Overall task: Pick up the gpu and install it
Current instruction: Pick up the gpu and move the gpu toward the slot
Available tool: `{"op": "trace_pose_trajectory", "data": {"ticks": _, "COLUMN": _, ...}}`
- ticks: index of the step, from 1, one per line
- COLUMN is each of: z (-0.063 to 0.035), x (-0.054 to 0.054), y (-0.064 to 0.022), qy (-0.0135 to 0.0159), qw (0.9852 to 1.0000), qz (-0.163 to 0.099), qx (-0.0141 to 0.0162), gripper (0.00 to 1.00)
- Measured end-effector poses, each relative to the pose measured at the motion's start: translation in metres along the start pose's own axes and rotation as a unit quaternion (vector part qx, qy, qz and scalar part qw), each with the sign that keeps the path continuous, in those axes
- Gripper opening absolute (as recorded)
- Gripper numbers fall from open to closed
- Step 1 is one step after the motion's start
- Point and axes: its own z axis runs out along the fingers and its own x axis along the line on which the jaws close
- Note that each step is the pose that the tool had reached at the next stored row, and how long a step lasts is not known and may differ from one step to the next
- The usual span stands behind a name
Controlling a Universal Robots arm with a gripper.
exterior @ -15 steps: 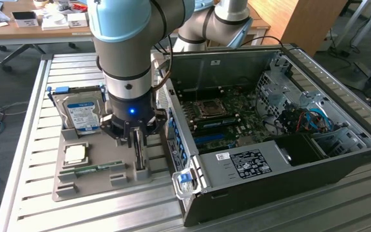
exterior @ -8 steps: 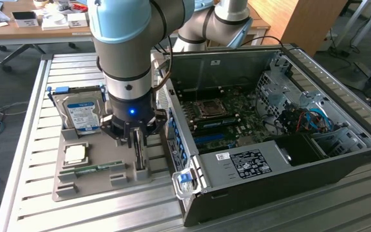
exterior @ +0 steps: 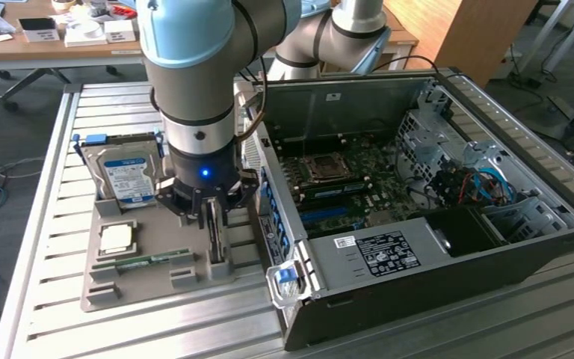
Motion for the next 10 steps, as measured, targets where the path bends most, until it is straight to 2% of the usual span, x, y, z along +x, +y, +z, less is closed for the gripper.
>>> {"op": "trace_pose_trajectory", "data": {"ticks": 10, "z": 0.0019, "x": 0.0002, "y": 0.0001, "qy": 0.0000, "qw": 1.0000, "qz": 0.000, "qx": 0.0000, "gripper": 0.42}}
